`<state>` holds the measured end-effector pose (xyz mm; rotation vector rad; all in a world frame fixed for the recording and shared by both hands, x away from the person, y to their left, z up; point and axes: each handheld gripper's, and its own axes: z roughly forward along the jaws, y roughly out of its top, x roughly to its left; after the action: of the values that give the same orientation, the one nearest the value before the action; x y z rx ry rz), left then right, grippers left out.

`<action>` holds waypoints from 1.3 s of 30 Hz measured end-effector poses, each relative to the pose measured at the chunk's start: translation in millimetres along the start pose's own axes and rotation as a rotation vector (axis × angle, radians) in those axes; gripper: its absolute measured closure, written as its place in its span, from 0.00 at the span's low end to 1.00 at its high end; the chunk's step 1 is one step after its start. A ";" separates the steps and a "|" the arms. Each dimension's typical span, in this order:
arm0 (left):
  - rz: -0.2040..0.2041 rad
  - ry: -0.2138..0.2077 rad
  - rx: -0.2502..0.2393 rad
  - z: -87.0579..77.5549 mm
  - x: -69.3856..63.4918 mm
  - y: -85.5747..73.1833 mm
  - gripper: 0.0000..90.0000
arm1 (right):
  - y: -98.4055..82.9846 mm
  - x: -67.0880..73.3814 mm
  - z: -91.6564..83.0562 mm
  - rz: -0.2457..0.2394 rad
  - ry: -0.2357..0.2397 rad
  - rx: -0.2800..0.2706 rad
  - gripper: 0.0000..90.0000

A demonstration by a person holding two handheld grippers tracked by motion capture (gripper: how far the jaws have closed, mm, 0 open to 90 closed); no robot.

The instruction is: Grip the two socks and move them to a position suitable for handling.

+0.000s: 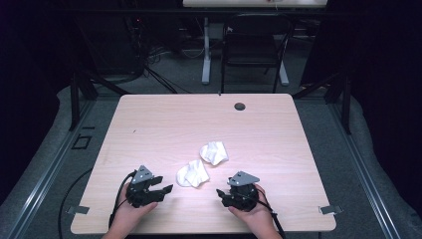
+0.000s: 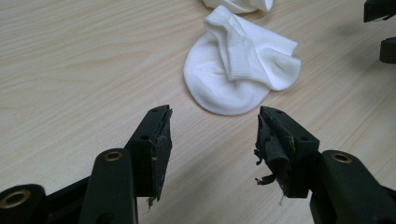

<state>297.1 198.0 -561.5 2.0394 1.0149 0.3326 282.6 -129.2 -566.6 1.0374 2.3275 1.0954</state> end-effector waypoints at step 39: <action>0.026 0.032 0.037 20.0 -7.3 2.2 0.59 | 29.3 3.1 26.2 0.043 0.072 0.060 0.99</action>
<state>304.4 180.7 -571.7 2.0887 1.0213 0.3637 309.6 -101.1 -560.4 1.0919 2.4185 1.1029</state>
